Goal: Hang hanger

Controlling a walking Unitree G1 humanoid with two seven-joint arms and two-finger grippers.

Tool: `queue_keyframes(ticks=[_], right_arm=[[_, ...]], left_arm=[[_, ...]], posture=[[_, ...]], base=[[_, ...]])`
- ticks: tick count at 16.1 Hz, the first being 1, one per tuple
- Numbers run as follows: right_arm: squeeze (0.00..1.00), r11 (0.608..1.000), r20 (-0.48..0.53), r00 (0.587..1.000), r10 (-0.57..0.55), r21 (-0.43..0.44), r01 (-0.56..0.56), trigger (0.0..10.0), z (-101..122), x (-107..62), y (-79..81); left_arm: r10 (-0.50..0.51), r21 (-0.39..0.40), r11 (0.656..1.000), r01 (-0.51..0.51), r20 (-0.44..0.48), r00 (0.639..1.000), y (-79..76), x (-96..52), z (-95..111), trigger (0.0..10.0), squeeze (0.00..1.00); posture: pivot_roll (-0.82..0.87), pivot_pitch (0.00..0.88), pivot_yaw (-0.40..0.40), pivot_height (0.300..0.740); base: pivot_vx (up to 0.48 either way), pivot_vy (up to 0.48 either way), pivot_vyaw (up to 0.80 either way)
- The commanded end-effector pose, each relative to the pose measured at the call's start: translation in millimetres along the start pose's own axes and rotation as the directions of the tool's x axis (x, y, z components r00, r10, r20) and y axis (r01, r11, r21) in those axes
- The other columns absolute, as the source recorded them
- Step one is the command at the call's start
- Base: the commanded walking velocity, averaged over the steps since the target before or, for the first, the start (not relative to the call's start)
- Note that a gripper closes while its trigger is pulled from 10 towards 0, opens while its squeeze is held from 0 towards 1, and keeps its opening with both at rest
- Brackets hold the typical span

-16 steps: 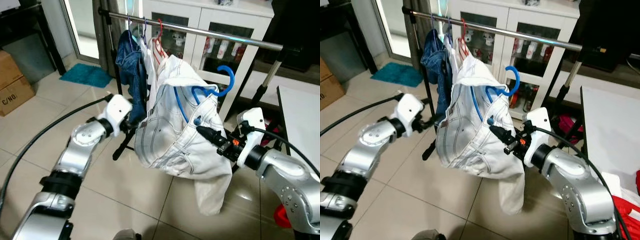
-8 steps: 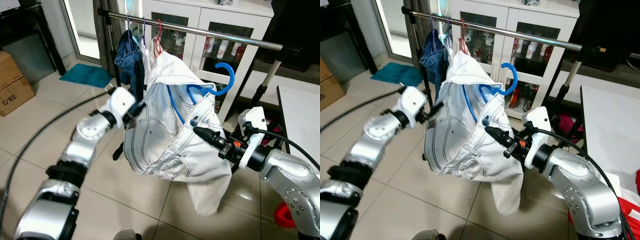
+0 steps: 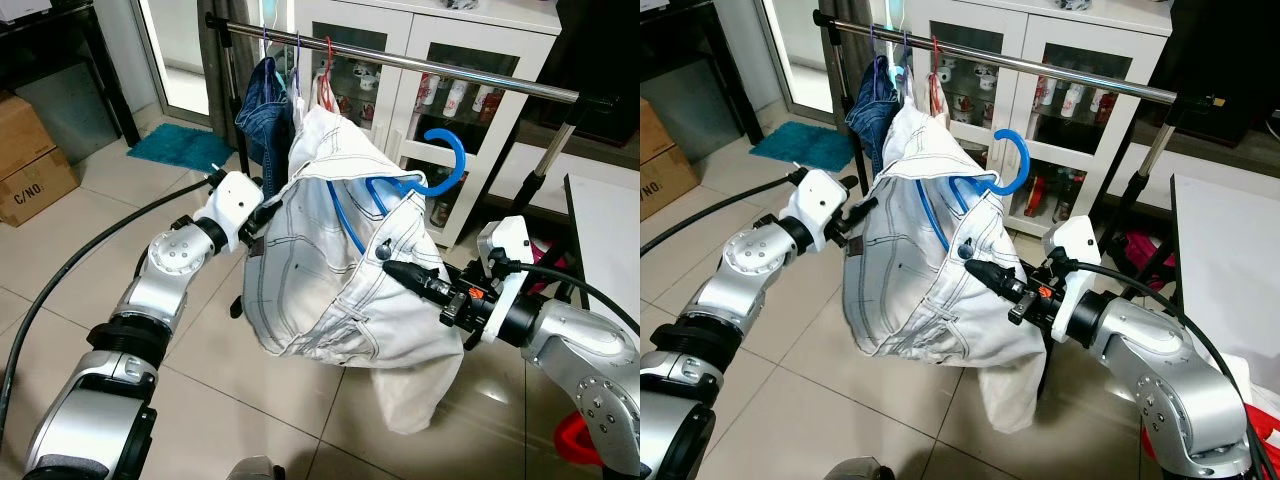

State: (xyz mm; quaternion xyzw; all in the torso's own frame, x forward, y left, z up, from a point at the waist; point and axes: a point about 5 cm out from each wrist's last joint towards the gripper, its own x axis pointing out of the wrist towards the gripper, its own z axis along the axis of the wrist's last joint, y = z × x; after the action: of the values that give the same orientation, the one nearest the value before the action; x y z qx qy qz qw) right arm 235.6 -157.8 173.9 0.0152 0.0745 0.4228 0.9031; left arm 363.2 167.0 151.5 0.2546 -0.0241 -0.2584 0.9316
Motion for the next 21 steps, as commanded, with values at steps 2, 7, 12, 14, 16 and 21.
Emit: queue_keyframes(ticks=[2,7,12,14,16,21], right_arm=[[0.0,0.997,0.044,0.998,0.039,-0.061,-0.036,0.0,11,-3.8,5.2],[0.0,0.996,0.019,0.998,0.054,-0.07,-0.052,0.0,8,-8.3,3.3],[0.0,0.992,-0.059,0.995,0.082,-0.088,-0.087,0.0,-2,-12.4,4.7],[0.0,0.987,-0.148,0.984,0.1,-0.108,-0.117,0.0,-14,-19.0,2.7],[0.0,0.977,-0.205,0.967,0.151,-0.12,-0.178,0.0,-19,-23.8,5.6],[0.0,0.938,-0.292,0.92,0.261,-0.147,-0.313,0.0,-22,-35.6,7.1]], left_arm=[[0.042,0.015,0.999,-0.043,0.042,0.998,20.7,-1.3,12,0.0,0.0],[0.088,0.049,0.995,-0.09,0.042,0.995,51.7,-11.6,19,0.0,0.0],[-0.039,0.082,0.996,0.035,0.048,0.998,63.7,-21.2,29,0.0,0.0],[-0.164,0.037,0.986,0.161,0.08,0.983,73.5,-29.9,42,0.0,0.0],[-0.191,-0.044,0.979,0.199,0.145,0.971,87.2,-34.9,55,0.0,0.0],[-0.168,-0.013,0.986,0.168,-0.004,0.986,129.4,-52.9,55,0.0,0.0]], posture=[[0.01,0.0,-0.006,0.74],[0.02,0.0,-0.006,0.74],[0.02,0.0,-0.007,0.74],[0.03,0.0,-0.006,0.74],[0.03,0.0,-0.007,0.74],[0.03,0.0,-0.012,0.74]], base=[[0.0,0.0,0.0],[0.0,0.0,0.0],[0.0,0.0,0.0],[0.0,0.0,0.0],[0.0,0.0,0.0],[0.0,0.0,0.0]])
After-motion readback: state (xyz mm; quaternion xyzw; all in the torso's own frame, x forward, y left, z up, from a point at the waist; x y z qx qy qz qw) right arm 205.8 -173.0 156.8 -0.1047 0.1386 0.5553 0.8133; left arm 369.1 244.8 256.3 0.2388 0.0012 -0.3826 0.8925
